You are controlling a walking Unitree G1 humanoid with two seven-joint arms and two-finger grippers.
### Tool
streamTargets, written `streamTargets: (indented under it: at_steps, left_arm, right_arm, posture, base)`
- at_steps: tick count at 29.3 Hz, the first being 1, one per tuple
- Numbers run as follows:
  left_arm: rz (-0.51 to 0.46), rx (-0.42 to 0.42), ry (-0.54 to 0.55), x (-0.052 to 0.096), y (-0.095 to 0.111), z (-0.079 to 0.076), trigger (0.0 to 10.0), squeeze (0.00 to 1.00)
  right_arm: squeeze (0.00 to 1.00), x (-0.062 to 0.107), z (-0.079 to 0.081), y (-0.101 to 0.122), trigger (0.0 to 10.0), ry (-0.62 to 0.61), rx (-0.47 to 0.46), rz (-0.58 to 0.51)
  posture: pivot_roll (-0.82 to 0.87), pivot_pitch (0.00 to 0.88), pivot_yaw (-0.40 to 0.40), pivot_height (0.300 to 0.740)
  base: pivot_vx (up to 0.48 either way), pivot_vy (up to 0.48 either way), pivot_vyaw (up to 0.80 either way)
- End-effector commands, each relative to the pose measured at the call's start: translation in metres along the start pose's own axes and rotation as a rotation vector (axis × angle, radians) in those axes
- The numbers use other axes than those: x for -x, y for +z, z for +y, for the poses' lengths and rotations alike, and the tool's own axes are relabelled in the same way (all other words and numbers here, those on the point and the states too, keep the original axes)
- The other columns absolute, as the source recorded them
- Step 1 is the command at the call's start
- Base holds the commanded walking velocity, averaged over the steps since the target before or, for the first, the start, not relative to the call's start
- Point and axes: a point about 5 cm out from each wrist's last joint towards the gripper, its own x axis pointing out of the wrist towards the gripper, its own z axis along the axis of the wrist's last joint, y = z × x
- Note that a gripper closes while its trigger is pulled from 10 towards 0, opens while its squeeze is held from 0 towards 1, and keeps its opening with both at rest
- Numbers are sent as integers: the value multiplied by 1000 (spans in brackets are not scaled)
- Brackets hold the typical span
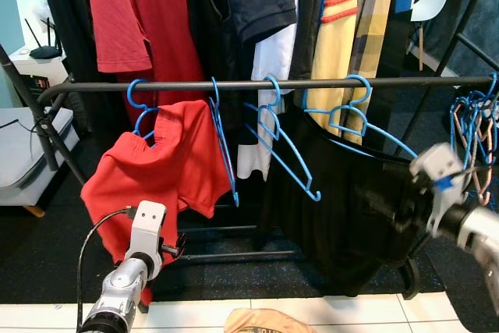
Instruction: Hang hanger
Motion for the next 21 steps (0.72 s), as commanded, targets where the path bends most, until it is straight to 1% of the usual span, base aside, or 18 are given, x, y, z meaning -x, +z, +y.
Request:
streamTargets:
  at_steps: [1,2,5,6,7,9,10,11,15,18,21]
  left_arm:
    - [37,12,13,4,-9,3,10000,0]
    - [37,16,17,4,-9,4,10000,0]
    - [38,19,20,5,-9,4,10000,0]
    - [38,21,21,5,-9,4,10000,0]
    - [40,23,22,4,-9,3,10000,0]
    - [43,21,21,4,-9,2,10000,0]
    - [43,21,21,4,-9,2,10000,0]
    - [41,24,24,3,-9,1,10000,0]
    - [39,27,26,3,-9,0,10000,0]
    - [43,30,30,4,-10,0,10000,0]
    - [42,32,33,4,-10,1,10000,0]
  right_arm:
    - [0,-2,1,8,10000,-3,-6,-26]
    - [0,-6,1,13,10000,-8,6,-41]
    - [0,-9,1,16,10000,-15,16,-51]
    - [0,-13,0,17,10000,-39,30,-44]
    - [0,-18,0,17,10000,-64,47,-35]
    - [0,-23,-1,17,10000,-100,51,-24]
    - [0,-23,-1,17,10000,-100,51,-24]
    - [0,-27,-2,18,10000,-124,47,-31]
    - [0,-30,-3,20,10000,-140,41,-35]
    - [0,-41,-4,23,10000,-149,35,-38]
    - [0,-43,-4,23,10000,-148,36,-38]
  posture:
    - [-77,1,22,740]
    - [-77,1,22,740]
    - [-77,4,22,740]
    - [-76,4,21,740]
    - [-74,4,19,740]
    - [-73,2,18,740]
    - [-73,2,18,740]
    - [-70,1,15,740]
    - [-70,1,15,740]
    - [-63,0,5,740]
    - [-63,0,5,740]
  base:
    - [0,-469,0]
    - [0,-469,0]
    - [0,-469,0]
    - [0,-454,0]
    - [0,0,0]
    - [0,0,0]
    - [0,0,0]
    - [0,0,0]
    - [0,0,0]
    - [0,0,0]
    - [0,0,0]
